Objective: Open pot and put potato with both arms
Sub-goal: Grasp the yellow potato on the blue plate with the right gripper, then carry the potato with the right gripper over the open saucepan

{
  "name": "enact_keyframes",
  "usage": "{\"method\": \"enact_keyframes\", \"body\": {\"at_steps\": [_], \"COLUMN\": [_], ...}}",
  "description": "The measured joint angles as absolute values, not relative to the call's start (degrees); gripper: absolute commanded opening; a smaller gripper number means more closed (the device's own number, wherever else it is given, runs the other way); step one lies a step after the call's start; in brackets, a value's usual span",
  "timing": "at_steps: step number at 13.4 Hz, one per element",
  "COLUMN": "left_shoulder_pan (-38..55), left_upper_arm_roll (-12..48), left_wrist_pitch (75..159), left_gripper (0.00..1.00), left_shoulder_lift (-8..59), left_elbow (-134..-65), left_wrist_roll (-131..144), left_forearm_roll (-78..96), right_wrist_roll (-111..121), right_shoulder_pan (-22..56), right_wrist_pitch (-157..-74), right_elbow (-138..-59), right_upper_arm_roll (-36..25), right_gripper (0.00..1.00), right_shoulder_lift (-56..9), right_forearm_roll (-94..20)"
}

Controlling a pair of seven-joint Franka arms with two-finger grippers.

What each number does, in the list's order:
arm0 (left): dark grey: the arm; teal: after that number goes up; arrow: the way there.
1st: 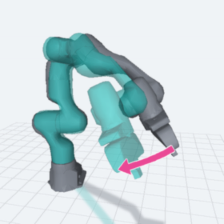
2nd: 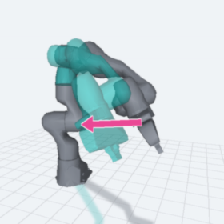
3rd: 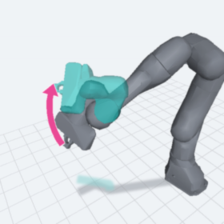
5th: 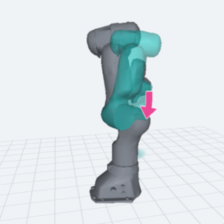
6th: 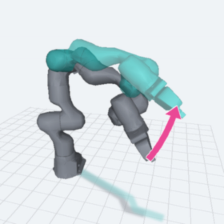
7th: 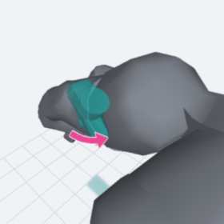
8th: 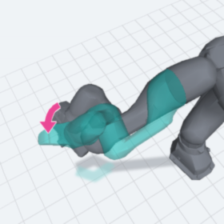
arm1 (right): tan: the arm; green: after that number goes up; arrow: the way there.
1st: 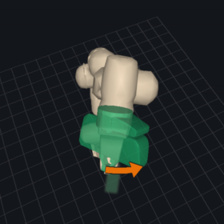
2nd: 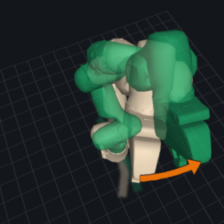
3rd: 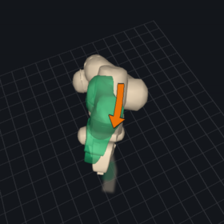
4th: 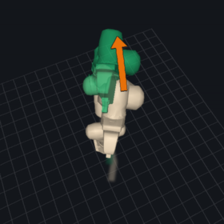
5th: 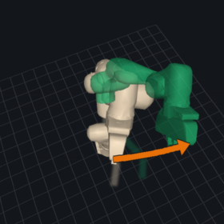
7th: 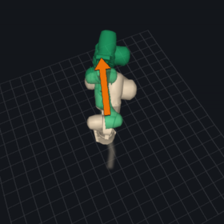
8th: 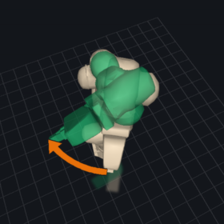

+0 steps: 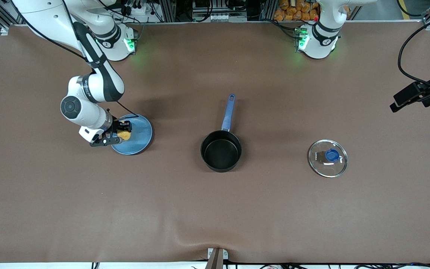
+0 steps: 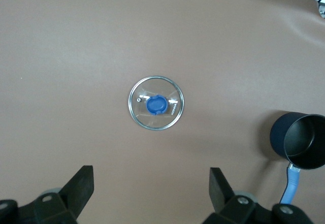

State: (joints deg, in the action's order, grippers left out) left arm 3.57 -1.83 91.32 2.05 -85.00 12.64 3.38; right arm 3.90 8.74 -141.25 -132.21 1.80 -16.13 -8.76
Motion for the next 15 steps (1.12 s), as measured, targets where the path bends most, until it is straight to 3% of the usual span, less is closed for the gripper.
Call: {"method": "enact_keyframes", "body": {"at_steps": [5, 8, 11, 15], "left_shoulder_pan": [3.6, 3.5, 2.9, 2.8], "left_upper_arm_roll": [-1.7, -1.7, -1.8, -1.7], "left_wrist_pitch": [89.4, 89.2, 89.1, 89.0], "left_gripper": [1.00, 1.00, 1.00, 1.00], "left_shoulder_lift": [1.8, 1.5, 1.5, 1.5], "left_elbow": [-84.9, -84.7, -84.7, -84.7], "left_wrist_roll": [12.6, 12.6, 12.6, 12.6], "left_forearm_roll": [3.4, 3.4, 3.4, 3.4], "right_wrist_roll": [1.7, -9.5, -26.2, -42.6], "right_shoulder_pan": [10.0, 15.6, 26.0, 39.6], "right_wrist_pitch": [-120.1, -116.8, -117.1, -117.8], "right_elbow": [-120.1, -112.7, -104.6, -90.2], "right_upper_arm_roll": [1.6, 1.6, 1.6, -3.3], "right_gripper": [0.00, 0.00, 0.00, 0.00], "right_shoulder_lift": [-7.2, -6.6, -11.1, -23.4], "right_forearm_roll": [-9.4, -10.0, -10.0, -9.9]}}
